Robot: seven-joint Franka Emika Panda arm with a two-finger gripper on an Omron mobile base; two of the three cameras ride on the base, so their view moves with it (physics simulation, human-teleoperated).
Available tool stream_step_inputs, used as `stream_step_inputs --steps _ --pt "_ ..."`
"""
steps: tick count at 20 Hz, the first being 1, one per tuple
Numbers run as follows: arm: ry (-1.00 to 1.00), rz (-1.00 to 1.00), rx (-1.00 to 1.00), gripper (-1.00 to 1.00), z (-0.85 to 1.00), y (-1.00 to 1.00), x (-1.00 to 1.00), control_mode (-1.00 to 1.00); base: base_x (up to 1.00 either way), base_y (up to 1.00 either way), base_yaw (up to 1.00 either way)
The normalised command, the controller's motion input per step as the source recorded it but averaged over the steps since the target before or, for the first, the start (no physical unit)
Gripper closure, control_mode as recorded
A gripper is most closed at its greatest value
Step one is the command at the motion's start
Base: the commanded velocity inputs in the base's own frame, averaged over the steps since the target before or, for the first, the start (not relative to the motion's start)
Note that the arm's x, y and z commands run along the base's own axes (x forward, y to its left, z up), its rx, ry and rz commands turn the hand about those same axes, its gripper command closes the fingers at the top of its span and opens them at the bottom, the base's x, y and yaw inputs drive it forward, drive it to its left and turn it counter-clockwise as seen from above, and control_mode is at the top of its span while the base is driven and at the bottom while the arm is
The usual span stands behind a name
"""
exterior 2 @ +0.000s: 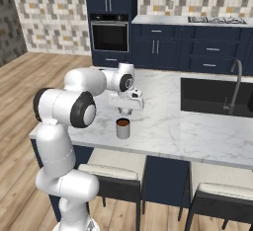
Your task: Pick up the marshmallow and place it in the cup of hot chocolate on the dining counter.
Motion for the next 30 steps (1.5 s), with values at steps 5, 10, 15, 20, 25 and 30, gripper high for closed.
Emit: stream_step_inputs --steps 5,10,15,20,25,30 --pt "0.0 0.0 0.0 1.0 -0.1 0.0 -0.08 -1.0 0.0 0.0 0.0" --pt "0.0 0.0 0.0 1.0 -0.03 0.0 -0.13 -1.0 0.0 0.0 0.0" --pt "0.0 0.0 0.0 1.0 -0.06 0.0 -0.15 -1.0 0.0 0.0 0.0" --pt "0.0 0.0 0.0 1.0 -0.11 0.0 0.0 -1.0 0.0 0.0 0.0" --pt "0.0 0.0 0.0 1.0 -0.12 0.0 0.0 -1.0 0.0 0.0 0.0" --pt "0.0 -0.01 0.0 -1.0 -0.03 0.0 0.0 -1.0 0.0 0.0 0.0"
